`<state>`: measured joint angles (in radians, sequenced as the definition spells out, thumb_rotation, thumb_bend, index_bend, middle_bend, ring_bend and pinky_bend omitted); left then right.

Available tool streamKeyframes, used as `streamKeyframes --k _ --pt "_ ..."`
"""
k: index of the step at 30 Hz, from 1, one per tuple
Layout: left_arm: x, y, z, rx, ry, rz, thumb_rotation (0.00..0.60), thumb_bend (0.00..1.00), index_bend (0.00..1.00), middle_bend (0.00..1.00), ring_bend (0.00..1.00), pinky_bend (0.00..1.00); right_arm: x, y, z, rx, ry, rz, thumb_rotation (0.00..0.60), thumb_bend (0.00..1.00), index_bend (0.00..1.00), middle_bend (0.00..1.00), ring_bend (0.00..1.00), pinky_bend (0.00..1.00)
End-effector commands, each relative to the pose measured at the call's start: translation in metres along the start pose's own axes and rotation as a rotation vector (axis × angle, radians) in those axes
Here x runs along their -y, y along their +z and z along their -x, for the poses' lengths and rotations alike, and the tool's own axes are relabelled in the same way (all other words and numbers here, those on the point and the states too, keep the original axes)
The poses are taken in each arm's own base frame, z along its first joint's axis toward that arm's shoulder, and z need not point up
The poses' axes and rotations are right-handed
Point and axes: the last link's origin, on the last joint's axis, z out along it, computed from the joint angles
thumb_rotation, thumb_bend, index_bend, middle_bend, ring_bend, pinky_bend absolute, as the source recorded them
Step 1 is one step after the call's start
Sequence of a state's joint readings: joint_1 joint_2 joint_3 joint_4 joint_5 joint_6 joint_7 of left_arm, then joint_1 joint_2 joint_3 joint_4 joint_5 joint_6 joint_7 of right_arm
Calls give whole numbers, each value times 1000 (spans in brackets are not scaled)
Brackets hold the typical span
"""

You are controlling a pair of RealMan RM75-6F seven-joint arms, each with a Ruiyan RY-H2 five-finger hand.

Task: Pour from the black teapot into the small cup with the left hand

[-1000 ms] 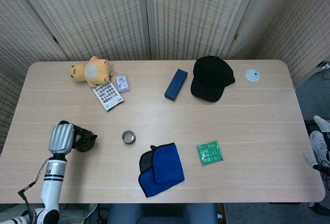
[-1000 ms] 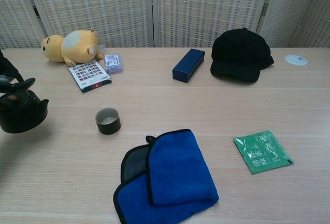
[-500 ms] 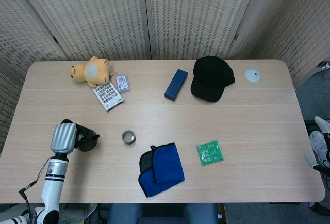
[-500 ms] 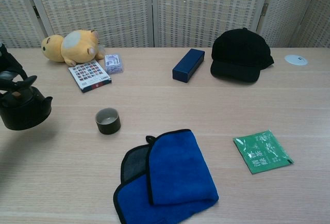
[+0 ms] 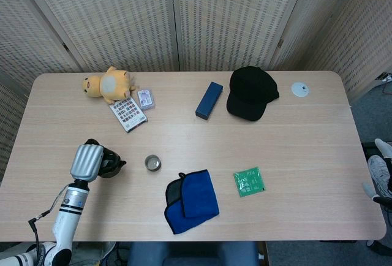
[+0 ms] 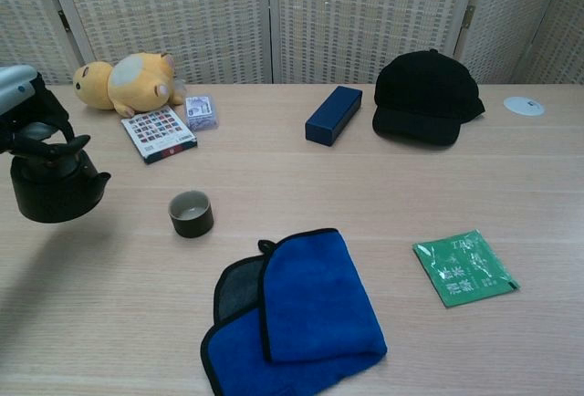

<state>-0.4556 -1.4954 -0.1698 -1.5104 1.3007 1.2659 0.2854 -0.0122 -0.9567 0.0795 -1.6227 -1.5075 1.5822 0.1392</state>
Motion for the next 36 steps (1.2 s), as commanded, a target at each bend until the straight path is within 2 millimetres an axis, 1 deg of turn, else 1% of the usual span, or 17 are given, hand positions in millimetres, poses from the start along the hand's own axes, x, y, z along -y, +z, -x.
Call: streamKeyframes --k 1,2,5,9,12,14,17,22,27,36 --pt "-6 3 0 3 1 19 479 402 1000 1000 978 356 0 0 -1 -1 -1 0 600 184 20 148 0 0" --pt "-9 5 -1 4 -2 24 472 402 1000 1000 978 356 0 0 -1 -2 -2 0 600 184 20 148 0 0" --pt "-15 9 -1 8 -5 43 428 402 1000 1000 978 356 0 1 -2 -3 -4 1 600 184 20 148 0 0" --pt "-25 15 1 12 1 70 435 402 1000 1000 978 356 1 1 -4 -9 -7 0 600 184 20 148 0 0" --pt "-31 20 2 17 6 86 426 402 1000 1000 978 356 1 2 -5 -10 -9 0 600 184 20 148 0 0" --pt "-35 23 4 19 12 98 431 402 1000 1000 978 356 1 2 -5 -10 -10 -2 600 184 20 148 0 0" --pt "-41 26 6 20 32 118 472 402 1000 1000 978 356 2 2 -6 -10 -10 -3 600 184 20 148 0 0" --pt "-51 31 10 15 69 155 505 402 1000 1000 978 356 2 2 -5 -8 -10 -4 600 183 20 148 0 0" --pt "-57 34 12 13 91 179 505 402 1000 1000 978 356 1 1 -6 -10 -11 3 600 184 20 148 0 0" --pt "-61 37 18 11 143 202 513 402 1000 1000 978 356 -1 -1 -6 -11 -11 11 600 184 20 149 0 0"
